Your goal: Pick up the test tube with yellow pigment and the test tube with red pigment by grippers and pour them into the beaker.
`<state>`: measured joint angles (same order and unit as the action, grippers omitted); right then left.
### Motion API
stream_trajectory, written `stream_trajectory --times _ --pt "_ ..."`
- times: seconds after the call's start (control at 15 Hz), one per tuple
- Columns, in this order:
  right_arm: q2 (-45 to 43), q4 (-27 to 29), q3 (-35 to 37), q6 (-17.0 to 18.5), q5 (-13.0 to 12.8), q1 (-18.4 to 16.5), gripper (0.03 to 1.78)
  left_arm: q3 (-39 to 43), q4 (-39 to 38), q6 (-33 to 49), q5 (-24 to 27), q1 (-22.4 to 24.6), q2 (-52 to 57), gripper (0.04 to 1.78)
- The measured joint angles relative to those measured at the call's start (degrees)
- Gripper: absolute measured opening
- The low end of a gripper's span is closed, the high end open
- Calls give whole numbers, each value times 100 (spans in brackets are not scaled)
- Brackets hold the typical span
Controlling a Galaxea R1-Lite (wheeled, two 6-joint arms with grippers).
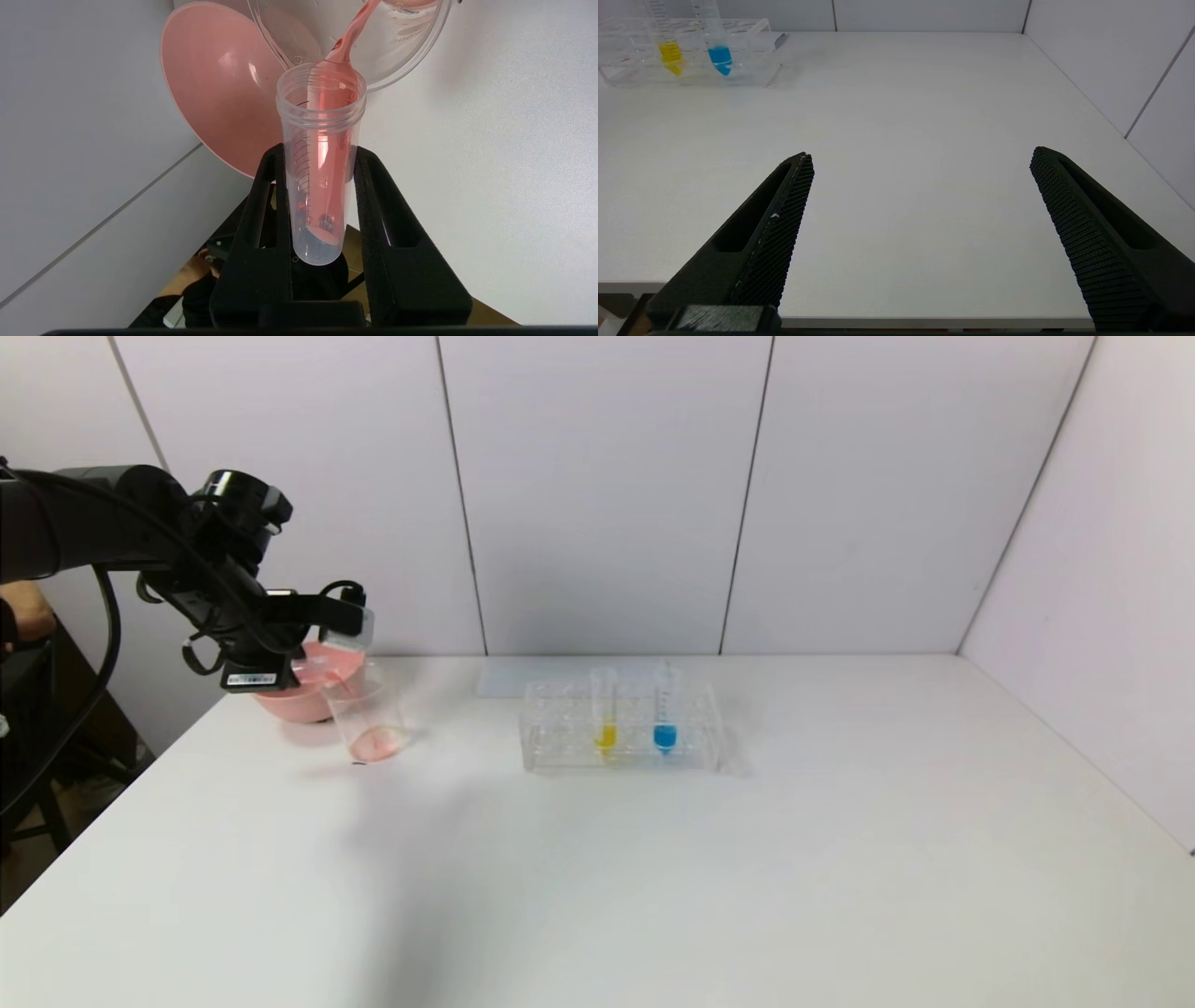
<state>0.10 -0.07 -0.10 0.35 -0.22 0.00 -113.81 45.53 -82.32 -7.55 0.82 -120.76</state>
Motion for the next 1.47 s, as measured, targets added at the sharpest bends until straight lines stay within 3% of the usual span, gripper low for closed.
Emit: stream_trajectory --times 1.0,1.47 --pt "0 0 0 -2 -5 0 170 -18 -138 -364 -755 -174 12 44" --pt "0 0 0 0 -2 0 170 -18 -290 -887 -822 -197 45 44"
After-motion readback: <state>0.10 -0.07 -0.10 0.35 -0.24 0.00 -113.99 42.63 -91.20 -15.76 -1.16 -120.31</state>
